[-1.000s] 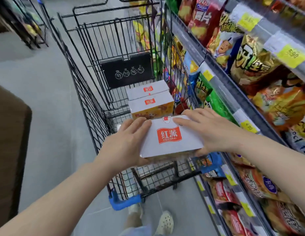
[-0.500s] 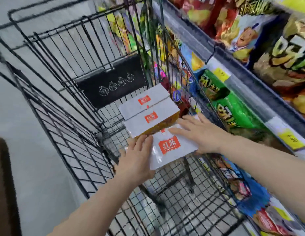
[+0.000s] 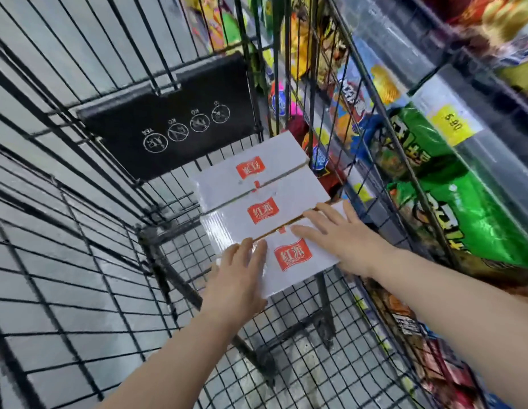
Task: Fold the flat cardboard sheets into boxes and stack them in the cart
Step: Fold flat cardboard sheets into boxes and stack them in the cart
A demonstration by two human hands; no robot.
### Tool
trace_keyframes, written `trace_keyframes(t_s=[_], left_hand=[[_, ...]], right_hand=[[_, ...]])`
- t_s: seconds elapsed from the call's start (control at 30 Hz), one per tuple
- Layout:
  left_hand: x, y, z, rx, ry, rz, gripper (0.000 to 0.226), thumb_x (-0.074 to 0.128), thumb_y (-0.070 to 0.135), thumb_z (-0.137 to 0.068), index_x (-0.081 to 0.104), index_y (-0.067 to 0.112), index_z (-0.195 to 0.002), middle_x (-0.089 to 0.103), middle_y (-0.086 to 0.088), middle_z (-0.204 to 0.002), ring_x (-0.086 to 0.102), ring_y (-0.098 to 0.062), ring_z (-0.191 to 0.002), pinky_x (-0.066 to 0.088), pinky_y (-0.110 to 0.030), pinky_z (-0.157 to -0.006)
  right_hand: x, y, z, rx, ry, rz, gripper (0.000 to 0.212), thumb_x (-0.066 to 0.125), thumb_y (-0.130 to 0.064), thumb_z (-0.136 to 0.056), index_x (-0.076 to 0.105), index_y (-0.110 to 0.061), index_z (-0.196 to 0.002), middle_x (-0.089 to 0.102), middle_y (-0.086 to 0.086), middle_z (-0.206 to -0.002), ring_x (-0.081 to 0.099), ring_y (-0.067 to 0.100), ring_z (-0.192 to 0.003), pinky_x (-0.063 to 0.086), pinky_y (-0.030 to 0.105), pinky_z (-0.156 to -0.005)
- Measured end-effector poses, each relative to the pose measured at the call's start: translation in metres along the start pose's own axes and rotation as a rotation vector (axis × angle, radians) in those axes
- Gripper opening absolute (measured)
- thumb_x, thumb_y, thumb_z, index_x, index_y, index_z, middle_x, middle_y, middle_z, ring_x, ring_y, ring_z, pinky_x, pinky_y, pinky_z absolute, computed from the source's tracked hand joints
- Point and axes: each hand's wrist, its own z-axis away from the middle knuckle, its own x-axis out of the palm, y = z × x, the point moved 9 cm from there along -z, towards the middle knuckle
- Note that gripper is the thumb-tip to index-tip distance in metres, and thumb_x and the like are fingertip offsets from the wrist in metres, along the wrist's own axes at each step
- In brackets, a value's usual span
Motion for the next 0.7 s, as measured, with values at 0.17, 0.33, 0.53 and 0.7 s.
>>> trace_keyframes(t_s=[0.17, 0.33, 0.53, 0.7], left_hand=[[0.022, 0.002, -0.018, -0.020, -0.081, -0.041, 0.090, 0.058, 0.035, -0.085, -0.008, 0.018, -0.144, -0.010, -0.001, -0.154, -0.009, -0.025, -0.142, 0.014, -0.048, -0.116], [0.036, 0.001, -0.020, -0.033, -0.176, -0.073, 0.093, 0.055, 0.039, -0.085, -0.014, 0.016, -0.143, -0.024, -0.003, -0.151, -0.021, -0.029, -0.139, 0.013, -0.052, -0.113], [0.028, -0.002, -0.018, -0.011, -0.268, -0.009, 0.098, 0.057, 0.047, -0.081, -0.013, 0.019, -0.144, -0.020, -0.001, -0.153, -0.019, -0.025, -0.140, 0.013, -0.047, -0.114], [-0.017, 0.019, -0.002, 0.025, -0.027, 0.030, 0.070, 0.049, 0.040, -0.089, 0.011, 0.020, -0.144, 0.000, 0.000, -0.155, 0.008, -0.019, -0.142, 0.023, -0.039, -0.114]], right_hand=[[0.022, 0.005, -0.014, 0.012, -0.020, -0.043, 0.102, 0.046, 0.018, -0.078, -0.017, -0.030, -0.143, -0.025, 0.006, -0.152, -0.021, 0.030, -0.140, -0.004, 0.051, -0.114], [0.027, 0.004, -0.012, 0.055, 0.003, -0.094, 0.104, 0.044, 0.019, -0.077, -0.021, -0.029, -0.142, -0.032, 0.007, -0.149, -0.024, 0.031, -0.139, -0.006, 0.046, -0.115], [0.023, 0.012, -0.006, 0.010, -0.058, -0.375, 0.072, 0.050, -0.013, -0.091, 0.005, -0.025, -0.147, -0.010, 0.004, -0.156, -0.007, 0.023, -0.144, 0.004, 0.034, -0.116], [-0.009, 0.022, 0.037, 0.106, 0.203, -0.969, 0.046, 0.055, -0.016, -0.089, 0.043, -0.016, -0.133, 0.045, 0.005, -0.137, 0.041, 0.016, -0.126, 0.030, 0.013, -0.091]])
